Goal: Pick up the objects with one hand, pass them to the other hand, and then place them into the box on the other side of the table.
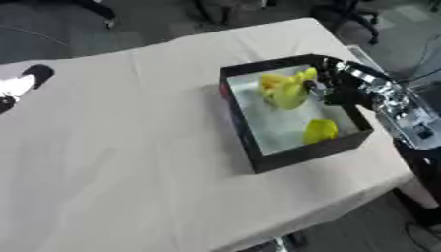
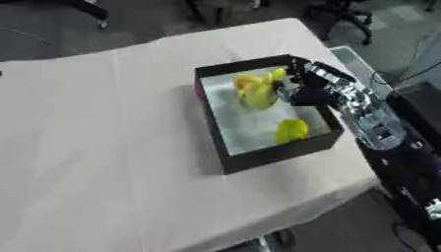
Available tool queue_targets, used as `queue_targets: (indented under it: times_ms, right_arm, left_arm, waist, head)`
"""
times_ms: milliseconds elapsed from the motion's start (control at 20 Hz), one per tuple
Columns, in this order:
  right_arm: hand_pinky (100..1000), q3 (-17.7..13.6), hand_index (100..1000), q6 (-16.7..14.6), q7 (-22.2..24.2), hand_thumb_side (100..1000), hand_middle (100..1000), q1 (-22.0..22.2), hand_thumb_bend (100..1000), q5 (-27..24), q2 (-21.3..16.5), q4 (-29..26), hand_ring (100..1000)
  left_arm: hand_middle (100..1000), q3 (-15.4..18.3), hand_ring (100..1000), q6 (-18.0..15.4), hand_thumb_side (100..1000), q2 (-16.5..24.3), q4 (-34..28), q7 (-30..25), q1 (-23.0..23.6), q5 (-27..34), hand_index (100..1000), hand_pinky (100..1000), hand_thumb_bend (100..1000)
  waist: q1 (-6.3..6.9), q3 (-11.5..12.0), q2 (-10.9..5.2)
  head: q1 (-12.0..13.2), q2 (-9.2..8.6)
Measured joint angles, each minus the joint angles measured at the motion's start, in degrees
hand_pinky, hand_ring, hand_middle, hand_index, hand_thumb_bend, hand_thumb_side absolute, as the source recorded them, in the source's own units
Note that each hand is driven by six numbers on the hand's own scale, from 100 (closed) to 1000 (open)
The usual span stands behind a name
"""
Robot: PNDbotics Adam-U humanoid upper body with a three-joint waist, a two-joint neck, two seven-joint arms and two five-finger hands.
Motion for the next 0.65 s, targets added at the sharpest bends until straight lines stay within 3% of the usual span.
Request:
queue_targets:
  times_ms: [250, 350, 400, 500, 650]
  right_arm:
    - [1000, -0.5, 1000, -2.97, 0.55, 262, 1000, 0.04, 100, 2.55, -0.01, 0.0, 1000]
    - [1000, -1.02, 1000, -3.14, -0.47, 264, 1000, 0.04, 100, 2.46, -0.01, -0.04, 1000]
    - [1000, -1.37, 1000, -2.96, -1.51, 269, 1000, 0.04, 100, 2.04, -0.02, -0.16, 1000]
    - [1000, -1.97, 1000, -2.4, -4.15, 417, 1000, 0.0, 100, 0.01, -0.31, -0.94, 1000]
    - [1000, -2.73, 1000, -2.54, -7.02, 470, 1000, -0.03, 100, -4.18, -1.81, -2.4, 1000]
  left_arm:
    - [679, 0.33, 736, 0.21, 558, 0.0, -0.25, 0.28, 0.19, 0.0, 876, 802, 847]
    - [678, 0.83, 736, 0.47, 518, 0.0, -0.44, 0.67, 0.55, 0.03, 875, 804, 826]
    - [682, 1.2, 739, 0.59, 531, 0.0, -0.66, 1.02, 0.78, 0.12, 875, 809, 773]
    - [692, 2.17, 746, 0.82, 589, 0.11, -1.19, 2.04, 1.17, 0.35, 880, 823, 708]
    - [715, 4.0, 755, 1.09, 568, 0.83, -2.41, 4.05, 1.84, 1.33, 887, 828, 665]
  waist:
    - [0.0, 0.08, 0.0]
    - [0.0, 0.15, -0.01]
    - [0.0, 0.2, -0.07]
    - [0.0, 0.45, -0.4]
    - [0.0, 0.89, -0.96]
  head:
    - [0.39, -0.01]
    - [0.46, -0.02]
    - [0.46, -0.02]
    - [0.44, -0.03]
    - [0.4, -0.04]
